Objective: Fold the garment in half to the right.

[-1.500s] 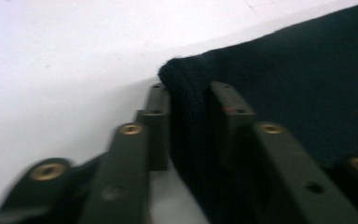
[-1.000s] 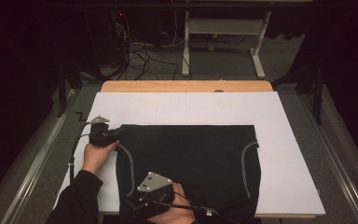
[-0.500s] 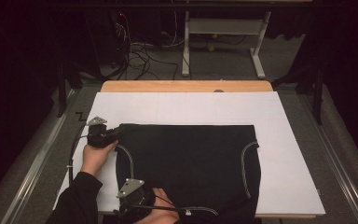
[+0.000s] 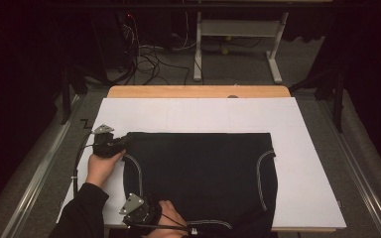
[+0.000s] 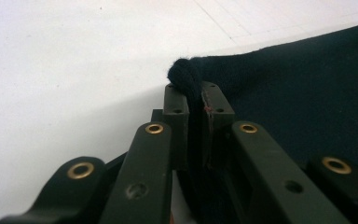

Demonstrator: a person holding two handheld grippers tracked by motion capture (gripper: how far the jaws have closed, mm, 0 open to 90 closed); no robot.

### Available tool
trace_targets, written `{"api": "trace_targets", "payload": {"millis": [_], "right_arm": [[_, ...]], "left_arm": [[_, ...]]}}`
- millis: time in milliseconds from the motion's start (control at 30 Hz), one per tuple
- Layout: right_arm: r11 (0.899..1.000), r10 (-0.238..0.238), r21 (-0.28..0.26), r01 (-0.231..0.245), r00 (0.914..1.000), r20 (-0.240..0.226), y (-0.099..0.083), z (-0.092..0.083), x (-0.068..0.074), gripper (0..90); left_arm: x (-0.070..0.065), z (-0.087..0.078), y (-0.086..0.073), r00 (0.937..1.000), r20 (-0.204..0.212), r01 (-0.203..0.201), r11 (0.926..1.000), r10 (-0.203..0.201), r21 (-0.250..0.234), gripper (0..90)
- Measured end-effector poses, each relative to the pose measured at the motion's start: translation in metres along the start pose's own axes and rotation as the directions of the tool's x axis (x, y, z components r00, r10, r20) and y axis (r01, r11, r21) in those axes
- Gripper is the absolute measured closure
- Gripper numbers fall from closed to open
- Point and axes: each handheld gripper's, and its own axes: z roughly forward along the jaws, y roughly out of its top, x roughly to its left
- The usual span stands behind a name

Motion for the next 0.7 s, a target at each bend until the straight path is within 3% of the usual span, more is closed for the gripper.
{"api": "trace_targets", "payload": {"millis": [100, 200, 567, 633, 700], "right_arm": [[1.000, -0.014, -0.002, 0.014, 0.9997, 0.018, -0.002, -0.002, -0.002, 50.0], [0.999, -0.031, -0.004, 0.032, 0.9977, 0.060, -0.004, -0.004, -0.006, 69.5], [0.998, -0.019, -0.051, 0.021, 0.9990, 0.041, -0.005, -0.015, -0.013, 74.9], [0.998, -0.016, -0.066, 0.018, 0.9992, 0.037, -0.005, -0.019, -0.014, 74.9], [0.997, -0.002, -0.080, 0.005, 0.9995, 0.031, -0.005, -0.023, -0.016, 74.9]], "left_arm": [[0.000, 0.000, 0.000, 1.0000, -0.002, -0.003, 1.0000, 0.003, 0.001, 79.0], [0.000, 0.000, 0.000, 1.0000, -0.002, -0.003, 1.0000, 0.003, 0.000, 79.0], [0.001, 0.002, 0.000, 0.9999, 0.001, 0.015, 0.9999, -0.015, 0.000, 75.1], [0.003, 0.002, 0.001, 0.9995, -0.006, 0.030, 0.9995, -0.030, -0.005, 70.0], [0.005, 0.003, 0.002, 0.9975, -0.038, 0.060, 0.9981, -0.061, -0.015, 57.2]]}}
